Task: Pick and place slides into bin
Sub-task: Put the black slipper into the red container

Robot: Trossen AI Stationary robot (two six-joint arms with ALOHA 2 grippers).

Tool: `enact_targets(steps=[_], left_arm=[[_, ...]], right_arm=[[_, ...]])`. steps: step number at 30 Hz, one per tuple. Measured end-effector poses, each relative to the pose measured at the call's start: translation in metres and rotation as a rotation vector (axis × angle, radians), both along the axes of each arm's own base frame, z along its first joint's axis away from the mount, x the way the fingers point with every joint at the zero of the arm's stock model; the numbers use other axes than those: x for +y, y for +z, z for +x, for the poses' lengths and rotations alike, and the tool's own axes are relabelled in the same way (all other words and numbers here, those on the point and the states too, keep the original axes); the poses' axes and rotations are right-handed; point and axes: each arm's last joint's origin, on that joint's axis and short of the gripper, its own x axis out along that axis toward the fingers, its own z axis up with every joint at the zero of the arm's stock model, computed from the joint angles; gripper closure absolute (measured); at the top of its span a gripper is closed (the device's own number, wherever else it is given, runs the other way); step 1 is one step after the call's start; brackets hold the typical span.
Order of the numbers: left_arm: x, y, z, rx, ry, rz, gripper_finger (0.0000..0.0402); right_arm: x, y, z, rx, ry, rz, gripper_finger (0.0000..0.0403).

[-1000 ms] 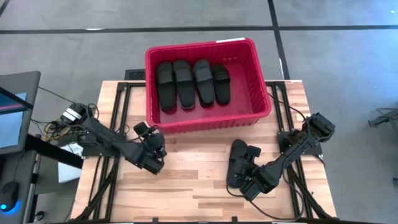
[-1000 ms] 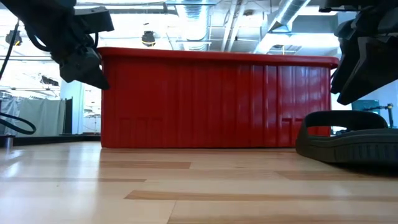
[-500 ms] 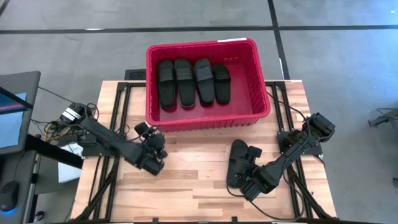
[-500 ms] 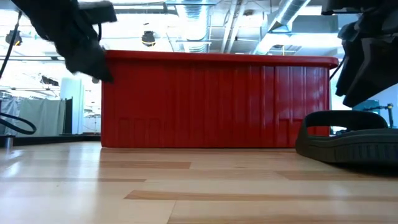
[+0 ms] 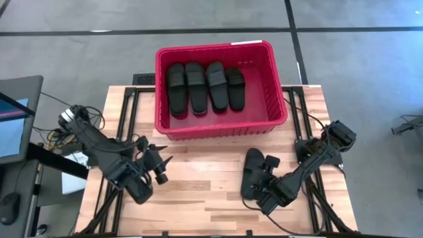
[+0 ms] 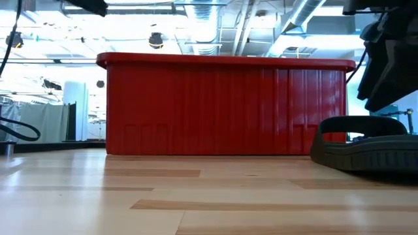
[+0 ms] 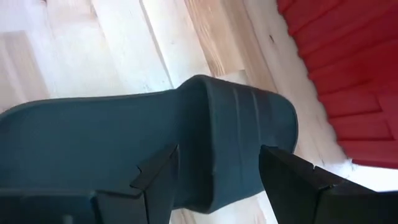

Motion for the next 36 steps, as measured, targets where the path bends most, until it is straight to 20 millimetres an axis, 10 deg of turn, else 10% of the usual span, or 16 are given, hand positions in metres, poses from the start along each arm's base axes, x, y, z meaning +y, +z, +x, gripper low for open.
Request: enact_targets(steps=[23, 32, 36], left_arm=[[-0.015, 0.007, -0.015, -0.087, -0.051, -0.056, 0.0209], [-0.017, 0.007, -0.017, -0.091, -0.057, -0.073, 0.0209], [-0.017, 0.007, -0.017, -0.091, -0.056, -0.073, 0.0209]], right_arm=[[-0.027, -0.025, 0.014, 0.092, -0.058, -0.036, 0.0201], [-0.032, -0.025, 0.016, 0.091, -0.074, -0.04, 0.0378], [-0.028, -0.022, 0.017, 0.073, -0.086, -0.029, 0.0388]])
